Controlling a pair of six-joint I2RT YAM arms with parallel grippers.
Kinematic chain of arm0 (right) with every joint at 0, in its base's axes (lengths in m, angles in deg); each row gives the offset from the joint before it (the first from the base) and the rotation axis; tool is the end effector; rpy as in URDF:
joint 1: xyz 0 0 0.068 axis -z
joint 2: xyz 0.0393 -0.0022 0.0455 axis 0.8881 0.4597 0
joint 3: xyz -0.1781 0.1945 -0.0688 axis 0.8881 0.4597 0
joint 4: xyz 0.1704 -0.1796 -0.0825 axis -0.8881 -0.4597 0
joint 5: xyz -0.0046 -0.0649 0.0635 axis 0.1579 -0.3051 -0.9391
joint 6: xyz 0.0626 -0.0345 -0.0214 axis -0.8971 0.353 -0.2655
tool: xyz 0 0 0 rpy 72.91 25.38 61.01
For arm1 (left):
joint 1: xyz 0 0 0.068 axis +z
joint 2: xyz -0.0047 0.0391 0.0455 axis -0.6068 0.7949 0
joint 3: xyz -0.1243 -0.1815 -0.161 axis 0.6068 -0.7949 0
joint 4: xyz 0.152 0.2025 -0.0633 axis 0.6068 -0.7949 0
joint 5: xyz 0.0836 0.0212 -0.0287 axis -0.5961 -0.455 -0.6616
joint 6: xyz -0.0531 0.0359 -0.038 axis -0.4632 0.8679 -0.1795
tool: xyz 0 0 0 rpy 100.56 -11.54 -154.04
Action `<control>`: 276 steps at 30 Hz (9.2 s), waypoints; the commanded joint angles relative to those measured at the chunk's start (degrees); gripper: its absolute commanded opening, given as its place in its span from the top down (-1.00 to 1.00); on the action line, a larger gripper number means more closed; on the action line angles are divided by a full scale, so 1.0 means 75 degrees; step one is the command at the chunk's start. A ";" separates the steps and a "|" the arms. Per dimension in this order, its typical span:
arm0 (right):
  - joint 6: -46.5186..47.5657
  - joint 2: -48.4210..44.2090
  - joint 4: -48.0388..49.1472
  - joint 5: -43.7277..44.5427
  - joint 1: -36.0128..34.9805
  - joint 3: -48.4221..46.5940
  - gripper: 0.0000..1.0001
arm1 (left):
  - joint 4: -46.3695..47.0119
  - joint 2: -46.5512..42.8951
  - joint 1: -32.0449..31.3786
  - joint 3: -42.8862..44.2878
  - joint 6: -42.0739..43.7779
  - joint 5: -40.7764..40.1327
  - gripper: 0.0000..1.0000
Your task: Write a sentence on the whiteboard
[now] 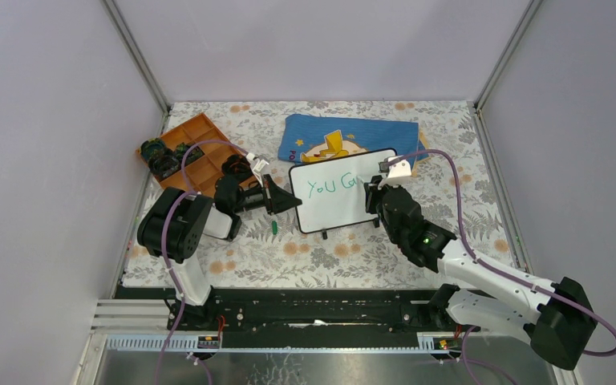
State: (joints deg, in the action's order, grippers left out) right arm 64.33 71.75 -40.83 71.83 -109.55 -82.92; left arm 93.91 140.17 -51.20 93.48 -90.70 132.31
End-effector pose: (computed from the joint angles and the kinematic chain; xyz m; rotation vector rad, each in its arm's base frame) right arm 0.1949 0.1591 0.2779 -0.1039 1.7160 0.2755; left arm 0.2858 -0.1240 0.1477 0.4960 1.7192 -1.4272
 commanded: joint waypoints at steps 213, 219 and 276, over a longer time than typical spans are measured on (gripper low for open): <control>-0.0740 0.2154 0.0831 0.1157 -0.2765 0.0012 1.00 | -0.1666 -0.0157 -0.0341 0.0150 0.0843 -0.0017 1.00; -0.0907 0.2187 0.0712 0.1022 -0.2779 0.0111 1.00 | -0.1678 -0.0173 -0.0336 0.0146 0.0844 -0.0011 1.00; -0.1118 0.2564 0.0512 0.0566 -0.2827 -0.0038 1.00 | -0.1774 -0.0222 -0.0373 0.0162 0.0901 -0.0006 1.00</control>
State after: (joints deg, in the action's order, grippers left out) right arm 57.09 91.05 -36.89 74.63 -130.64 -82.94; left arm 86.56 138.12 -52.69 94.88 -86.35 132.31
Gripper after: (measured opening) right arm 0.170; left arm 0.133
